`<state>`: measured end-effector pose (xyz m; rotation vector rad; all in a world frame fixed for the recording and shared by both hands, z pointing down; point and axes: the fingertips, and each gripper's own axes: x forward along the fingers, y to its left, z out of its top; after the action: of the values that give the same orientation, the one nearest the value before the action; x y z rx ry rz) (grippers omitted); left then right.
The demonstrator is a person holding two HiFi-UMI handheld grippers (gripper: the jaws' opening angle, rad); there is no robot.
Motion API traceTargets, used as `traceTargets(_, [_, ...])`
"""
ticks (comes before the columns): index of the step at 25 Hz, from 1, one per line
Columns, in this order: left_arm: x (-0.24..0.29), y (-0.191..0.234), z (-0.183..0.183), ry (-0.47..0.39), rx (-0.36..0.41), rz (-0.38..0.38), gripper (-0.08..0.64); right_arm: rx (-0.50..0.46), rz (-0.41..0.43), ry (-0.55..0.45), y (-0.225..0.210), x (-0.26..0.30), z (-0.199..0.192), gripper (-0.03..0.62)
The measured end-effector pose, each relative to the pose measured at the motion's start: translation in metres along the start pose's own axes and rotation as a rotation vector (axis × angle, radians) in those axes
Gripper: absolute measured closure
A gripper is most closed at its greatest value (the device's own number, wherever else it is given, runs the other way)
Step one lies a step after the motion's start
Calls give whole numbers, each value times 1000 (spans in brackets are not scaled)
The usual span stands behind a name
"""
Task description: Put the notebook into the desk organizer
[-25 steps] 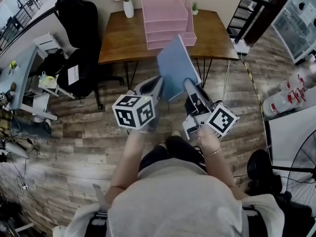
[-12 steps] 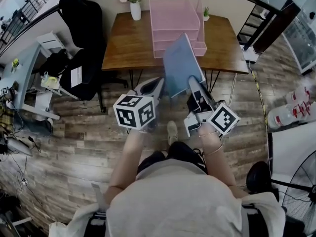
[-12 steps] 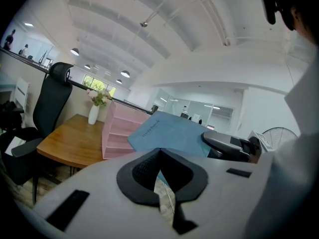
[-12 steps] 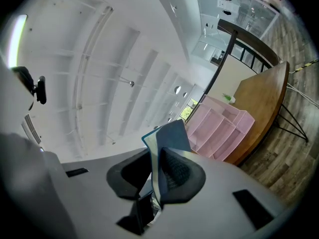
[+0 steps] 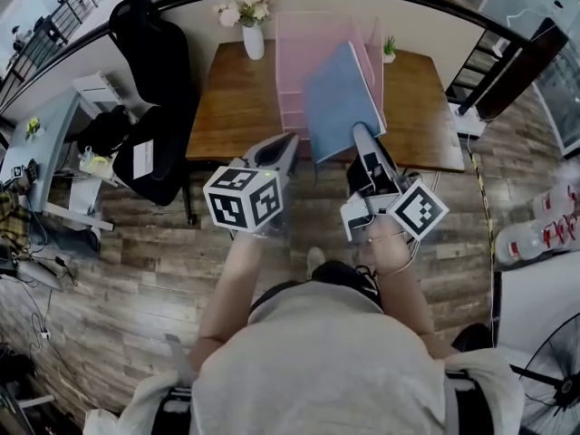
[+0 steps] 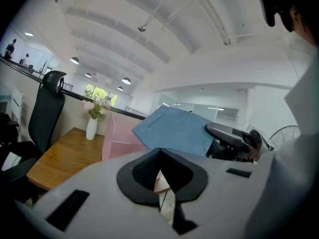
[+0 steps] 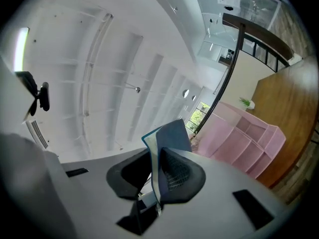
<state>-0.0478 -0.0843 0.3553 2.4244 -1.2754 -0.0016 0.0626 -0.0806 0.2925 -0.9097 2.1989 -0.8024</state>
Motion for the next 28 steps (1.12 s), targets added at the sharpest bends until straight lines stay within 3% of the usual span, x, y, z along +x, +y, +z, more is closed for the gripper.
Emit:
traceTargets(10, [69,26,26,-31,-1,51,549,25,53,28,-53,56,32,523])
traceTargets(28, [107,60,23,56,-29,13,549,38,-15,-2,-90,96,35,523])
